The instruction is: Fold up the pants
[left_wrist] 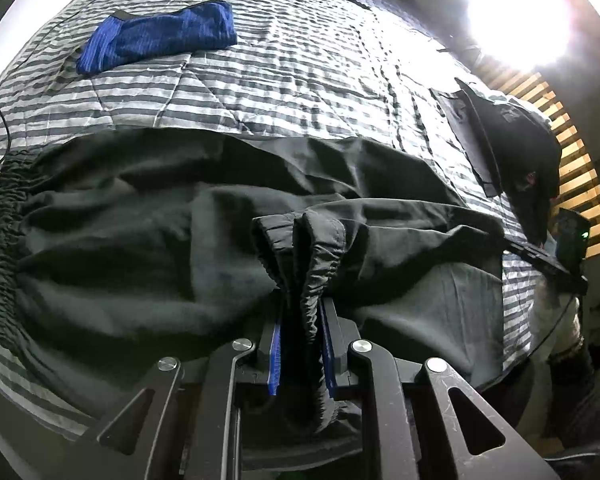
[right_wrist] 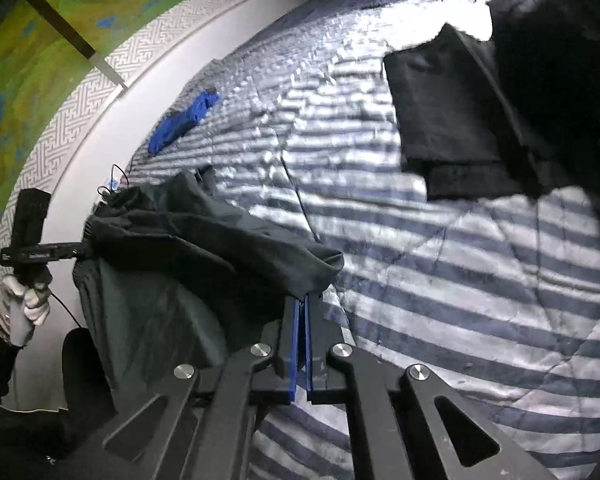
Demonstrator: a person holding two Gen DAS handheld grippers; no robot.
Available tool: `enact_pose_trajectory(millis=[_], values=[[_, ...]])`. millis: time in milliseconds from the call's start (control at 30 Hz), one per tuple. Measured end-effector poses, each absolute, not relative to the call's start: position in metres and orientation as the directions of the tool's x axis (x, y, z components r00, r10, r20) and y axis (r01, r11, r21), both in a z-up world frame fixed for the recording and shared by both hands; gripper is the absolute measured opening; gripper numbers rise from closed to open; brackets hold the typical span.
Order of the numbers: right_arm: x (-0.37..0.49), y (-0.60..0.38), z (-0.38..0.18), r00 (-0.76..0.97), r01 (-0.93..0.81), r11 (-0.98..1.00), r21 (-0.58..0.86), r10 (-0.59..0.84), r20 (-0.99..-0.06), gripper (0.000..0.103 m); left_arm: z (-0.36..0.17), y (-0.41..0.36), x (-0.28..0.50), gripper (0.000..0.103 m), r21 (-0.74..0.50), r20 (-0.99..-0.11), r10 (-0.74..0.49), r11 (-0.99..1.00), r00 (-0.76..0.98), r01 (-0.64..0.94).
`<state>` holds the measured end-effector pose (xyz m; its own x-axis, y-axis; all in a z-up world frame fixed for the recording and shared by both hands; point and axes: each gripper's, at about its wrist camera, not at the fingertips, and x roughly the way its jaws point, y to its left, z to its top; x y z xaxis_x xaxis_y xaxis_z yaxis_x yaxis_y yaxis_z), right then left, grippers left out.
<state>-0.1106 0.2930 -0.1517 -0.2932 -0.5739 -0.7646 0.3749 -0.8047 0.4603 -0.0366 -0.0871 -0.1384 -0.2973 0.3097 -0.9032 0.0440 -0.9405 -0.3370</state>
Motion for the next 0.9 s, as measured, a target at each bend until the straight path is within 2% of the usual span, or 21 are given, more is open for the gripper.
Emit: enact_pose_trajectory(millis=[200, 300, 400, 500, 600, 667, 733, 900], values=[[-0.126, 0.282, -0.109, -0.389, 0.429, -0.8, 0.419, -0.582, -0.714, 0.002, -0.133, -0.088, -0.037, 0.017, -0.332, -0.899, 0.307, -0.943, -0.313, 0.028], [-0.14, 0.264, -0.129, -0.342, 0.421, -0.848, 0.321, -0.476, -0.81, 0.002, -0.133, -0.095, -0.035, 0.017, -0.323, -0.902, 0.297, -0.946, -0.315, 0.032], [-0.145, 0.262, -0.109, -0.37, 0.411, -0.809, 0.421, -0.57, -0.734, 0.002, -0.127, -0.111, -0.032, 0.017, -0.323, -0.892, 0.288, -0.945, -0.348, 0.045], [-0.146, 0.231, -0.089, -0.393, 0.467, -0.799, 0.379, -0.571, -0.721, 0.002, -0.124, -0.139, -0.031, 0.017, -0.326, -0.888, 0.273, -0.941, -0.371, 0.088], [-0.148, 0.193, -0.087, -0.385, 0.509, -0.804, 0.305, -0.531, -0.755, 0.006, -0.12, -0.177, -0.029, 0.017, -0.321, -0.883, 0.244, -0.937, -0.4, 0.138], [-0.146, 0.18, -0.089, -0.397, 0.503, -0.816, 0.283, -0.51, -0.763, 0.014, -0.119, -0.201, -0.028, 0.017, -0.305, -0.886, 0.217, -0.938, -0.41, 0.162], [-0.145, 0.178, -0.091, -0.402, 0.474, -0.819, 0.324, -0.528, -0.748, 0.025, -0.12, -0.229, -0.029, 0.017, -0.29, -0.89, 0.188, -0.936, -0.415, 0.198], [-0.124, 0.188, -0.107, -0.403, 0.412, -0.833, 0.368, -0.53, -0.746, 0.025, -0.135, -0.29, -0.031, 0.017, -0.274, -0.901, 0.141, -0.917, -0.409, 0.29]])
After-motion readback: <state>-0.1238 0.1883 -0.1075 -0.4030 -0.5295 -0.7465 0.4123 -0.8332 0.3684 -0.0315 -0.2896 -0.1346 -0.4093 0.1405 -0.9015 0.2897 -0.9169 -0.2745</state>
